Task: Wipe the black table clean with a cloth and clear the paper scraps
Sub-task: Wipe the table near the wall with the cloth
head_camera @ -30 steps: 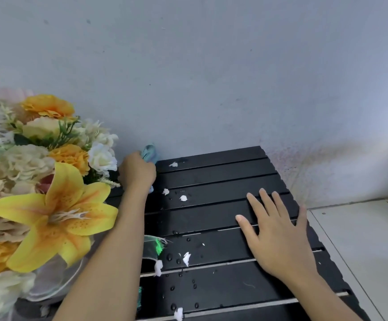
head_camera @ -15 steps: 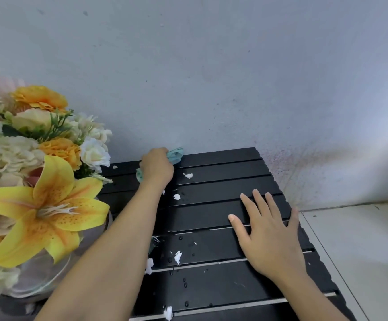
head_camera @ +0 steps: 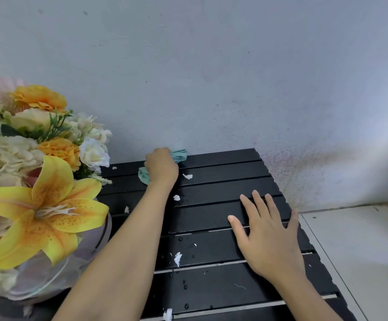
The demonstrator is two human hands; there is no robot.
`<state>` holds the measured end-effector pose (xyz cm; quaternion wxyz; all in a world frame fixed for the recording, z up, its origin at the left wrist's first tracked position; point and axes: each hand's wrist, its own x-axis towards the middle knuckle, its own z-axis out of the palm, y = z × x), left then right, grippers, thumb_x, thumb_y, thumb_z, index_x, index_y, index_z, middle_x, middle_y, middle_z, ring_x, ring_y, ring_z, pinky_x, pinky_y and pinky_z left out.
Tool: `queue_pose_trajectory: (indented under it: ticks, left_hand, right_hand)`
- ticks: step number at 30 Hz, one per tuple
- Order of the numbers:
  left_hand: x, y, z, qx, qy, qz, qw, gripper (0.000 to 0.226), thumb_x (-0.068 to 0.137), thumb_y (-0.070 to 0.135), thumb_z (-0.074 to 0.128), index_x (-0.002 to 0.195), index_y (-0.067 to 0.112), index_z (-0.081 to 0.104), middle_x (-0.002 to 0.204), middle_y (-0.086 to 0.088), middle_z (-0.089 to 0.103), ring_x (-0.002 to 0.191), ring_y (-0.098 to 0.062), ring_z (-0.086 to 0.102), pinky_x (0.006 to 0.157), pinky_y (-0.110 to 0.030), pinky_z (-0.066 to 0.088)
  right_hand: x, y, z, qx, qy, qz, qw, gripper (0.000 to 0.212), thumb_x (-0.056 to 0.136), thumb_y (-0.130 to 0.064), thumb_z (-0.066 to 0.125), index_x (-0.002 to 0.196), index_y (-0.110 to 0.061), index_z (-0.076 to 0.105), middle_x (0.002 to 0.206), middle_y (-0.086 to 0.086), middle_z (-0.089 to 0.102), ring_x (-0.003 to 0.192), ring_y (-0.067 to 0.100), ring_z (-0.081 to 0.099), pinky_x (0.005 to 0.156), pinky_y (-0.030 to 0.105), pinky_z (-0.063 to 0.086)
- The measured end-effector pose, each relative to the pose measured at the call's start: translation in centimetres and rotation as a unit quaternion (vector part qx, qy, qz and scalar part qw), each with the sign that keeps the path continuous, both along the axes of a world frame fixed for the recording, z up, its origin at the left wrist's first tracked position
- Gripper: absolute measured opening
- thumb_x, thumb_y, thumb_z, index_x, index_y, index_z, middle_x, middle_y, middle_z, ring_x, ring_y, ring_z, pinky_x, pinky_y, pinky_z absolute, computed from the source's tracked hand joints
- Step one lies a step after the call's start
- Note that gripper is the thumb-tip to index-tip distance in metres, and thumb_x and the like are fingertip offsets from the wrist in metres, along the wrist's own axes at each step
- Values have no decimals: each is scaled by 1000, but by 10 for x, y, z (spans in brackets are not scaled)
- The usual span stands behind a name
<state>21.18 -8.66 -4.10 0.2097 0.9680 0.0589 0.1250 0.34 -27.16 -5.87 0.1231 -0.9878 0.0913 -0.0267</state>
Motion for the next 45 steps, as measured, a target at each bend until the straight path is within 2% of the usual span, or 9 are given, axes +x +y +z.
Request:
queue_pose_trajectory:
  ticks: [4,9,16,21,26,31,35,41,45]
  left_hand:
    - [-7,-34,2,-53,11,-98,994,24,76,-4,51,83,12,68,86,-10,69,84,-30,63,70,-33,49]
    - [-17,-87,22,-78,117,-287,948,26,85,-2,52,85,17,68,72,0,61,69,-22,57,53,-23,44]
    - [-3,31,15,67,52,23,996,23,81,10,54,94,20,70,94,-9,71,94,-35,65,80,-37,52]
    - [2,-27,15,83,55,65,993,22,86,3,55,107,7,62,115,-14,63,110,-34,57,88,-38,49]
    - [-3,-54,22,133,65,19,989,18,84,-2,55,99,7,62,107,-11,65,101,-29,62,69,-33,48]
    - [-16,-131,21,32,46,-163,985,23,83,3,51,90,12,70,94,-8,70,94,-30,65,76,-34,53]
    - [-27,-155,32,33,101,-343,933,40,84,-3,45,101,20,73,102,-8,70,93,-29,64,81,-37,53]
    - [-6,-29,30,64,87,-177,978,51,83,3,43,115,35,66,109,-1,68,88,-27,66,81,-34,53]
    - [-10,-13,12,55,50,-92,993,52,82,5,46,118,39,63,121,1,58,115,-32,49,95,-44,39]
  right_hand:
    - [-2,1,1,-5,1,-4,1000,72,87,-65,-1,152,-37,9,163,-9,1,150,14,-6,117,58,-2]
    - [-2,-3,-2,10,-7,-2,1000,68,90,-69,4,151,-40,13,162,-12,4,149,11,-4,118,54,-2]
    - [-4,-2,-3,6,-9,1,1000,72,88,-66,-1,152,-37,11,163,-10,2,150,15,-5,117,57,-3]
    - [-2,-2,-2,12,-2,4,1000,71,88,-64,-1,153,-36,8,163,-9,-1,150,16,-8,117,58,-4]
    - [-2,0,-1,8,-3,5,1000,73,86,-64,-3,153,-35,8,163,-8,-1,150,18,-8,117,59,-5]
    - [-2,-1,-1,7,-4,5,1000,70,90,-64,1,153,-36,10,163,-9,0,150,16,-7,117,58,-4]
    - [0,-7,1,19,-7,12,1000,62,95,-66,14,151,-39,15,162,-12,5,149,13,-4,117,56,-4]
    - [-4,-5,2,28,-10,8,1000,63,94,-66,14,151,-40,15,162,-13,4,149,12,-4,118,54,-4]
    - [-4,-1,1,18,-7,2,1000,63,96,-64,13,153,-36,12,163,-10,1,150,15,-5,117,57,-5]
